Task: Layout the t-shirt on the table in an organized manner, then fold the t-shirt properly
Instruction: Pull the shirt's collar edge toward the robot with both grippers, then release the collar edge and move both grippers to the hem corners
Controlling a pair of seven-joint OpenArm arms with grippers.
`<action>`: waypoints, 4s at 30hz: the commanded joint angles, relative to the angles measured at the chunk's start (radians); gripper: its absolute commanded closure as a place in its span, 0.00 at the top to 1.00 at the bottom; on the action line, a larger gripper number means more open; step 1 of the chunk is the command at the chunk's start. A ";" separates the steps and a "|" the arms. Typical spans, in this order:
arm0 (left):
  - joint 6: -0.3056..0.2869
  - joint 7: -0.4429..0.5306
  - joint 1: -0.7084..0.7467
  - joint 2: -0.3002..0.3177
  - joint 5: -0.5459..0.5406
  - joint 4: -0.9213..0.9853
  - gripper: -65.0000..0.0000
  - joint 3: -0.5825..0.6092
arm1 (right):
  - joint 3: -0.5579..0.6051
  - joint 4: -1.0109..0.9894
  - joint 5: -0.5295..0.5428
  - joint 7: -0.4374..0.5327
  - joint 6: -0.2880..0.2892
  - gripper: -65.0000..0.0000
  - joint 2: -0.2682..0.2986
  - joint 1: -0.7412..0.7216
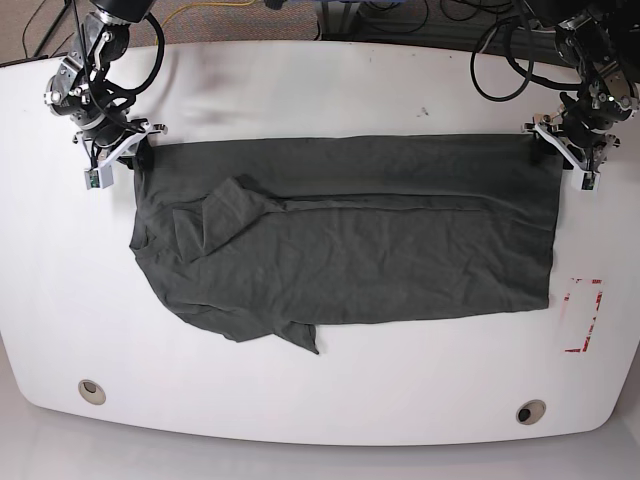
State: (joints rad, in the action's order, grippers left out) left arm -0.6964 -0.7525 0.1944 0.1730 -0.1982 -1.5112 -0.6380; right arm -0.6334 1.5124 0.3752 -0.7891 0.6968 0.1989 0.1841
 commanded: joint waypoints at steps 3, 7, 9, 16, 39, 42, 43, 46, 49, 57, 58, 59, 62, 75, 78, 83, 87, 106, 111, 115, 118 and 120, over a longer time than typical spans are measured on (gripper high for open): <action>-0.002 -0.014 0.035 0.006 0.004 -0.015 0.13 0.016 | -0.004 0.015 0.012 0.004 0.001 0.01 0.015 -0.004; -0.002 -0.017 0.066 0.006 0.004 -0.044 0.00 0.030 | -0.006 0.018 0.012 0.003 0.001 0.00 0.015 0.004; -0.002 -0.017 0.093 0.006 0.004 -0.071 0.01 0.030 | -0.007 0.020 0.012 0.003 0.001 0.00 0.015 0.024; -0.002 -0.017 0.182 0.006 0.004 -0.179 0.01 0.028 | -0.013 0.096 0.012 0.003 0.001 0.00 0.017 0.101; -0.002 -0.015 0.342 0.075 0.003 -0.246 0.01 -0.027 | -0.108 0.242 0.014 0.003 0.001 0.00 -0.009 0.346; -0.002 -0.015 0.342 0.075 0.003 -0.248 0.01 -0.026 | -0.108 0.242 0.014 0.003 0.001 0.01 -0.013 0.354; -0.002 -0.015 0.342 0.075 0.003 -0.248 0.02 -0.026 | -0.108 0.242 0.014 0.003 0.001 0.01 -0.014 0.355; -0.002 -0.015 0.342 0.075 0.004 -0.249 0.02 -0.026 | -0.108 0.242 0.014 0.003 0.001 0.01 -0.016 0.358; -0.002 -0.017 0.343 0.075 0.004 -0.249 0.02 -0.026 | -0.108 0.242 0.014 0.003 0.001 0.01 -0.016 0.358; -0.002 -0.017 0.346 0.075 0.004 -0.249 0.22 -0.027 | -0.111 0.256 0.012 0.003 0.001 0.26 -0.016 0.357; -0.002 -0.017 0.346 0.075 0.004 -0.251 0.28 -0.029 | -0.111 0.262 0.012 0.003 0.001 0.32 -0.016 0.357; -0.002 -0.017 0.346 0.075 0.004 -0.251 0.34 -0.030 | -0.111 0.271 0.015 0.003 0.001 0.40 -0.016 0.357; -0.002 -0.017 0.346 0.075 0.003 -0.256 0.50 -0.030 | -0.111 0.297 0.017 0.003 0.001 0.54 -0.019 0.358; -0.002 -0.017 0.339 0.076 0.001 -0.389 0.64 -0.042 | -0.165 0.477 0.015 -0.089 0.001 0.63 -0.043 0.334; -0.002 -0.017 0.305 0.090 -0.001 -0.414 0.64 -0.064 | -0.171 0.488 0.011 -0.103 0.001 0.63 -0.043 0.289; -0.002 -0.017 0.205 0.096 0.004 -0.417 0.64 -0.075 | -0.158 0.474 -0.005 -0.108 0.001 0.64 -0.028 0.203; -0.002 -0.019 0.099 0.096 0.007 -0.412 0.64 -0.070 | -0.104 0.446 -0.092 -0.108 0.001 0.63 -0.023 0.082; -0.002 -0.112 -0.392 0.092 0.211 -0.079 0.64 0.005 | 0.016 -0.026 -0.270 -0.105 0.001 0.63 -0.020 -0.403; -0.002 -0.111 -0.447 0.092 0.211 0.019 0.64 0.005 | 0.016 -0.183 -0.264 -0.103 0.001 0.63 0.003 -0.492; -0.002 -0.088 -0.467 0.093 0.213 0.068 0.64 0.005 | 0.016 -0.286 -0.264 -0.100 0.001 0.63 0.004 -0.547; -0.002 -0.043 -0.467 0.093 0.213 0.103 0.64 0.005 | 0.016 -0.329 -0.264 -0.089 0.001 0.63 0.000 -0.570; -0.002 -0.019 -0.465 0.093 0.214 0.131 0.64 0.005 | 0.017 -0.356 -0.262 -0.072 0.001 0.63 -0.005 -0.579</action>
State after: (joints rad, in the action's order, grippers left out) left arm -0.7002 -0.8062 -0.2523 0.2504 0.0223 -1.3907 -0.6319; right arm -0.6163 1.1641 0.0967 -0.8989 0.6968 0.1856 -0.3626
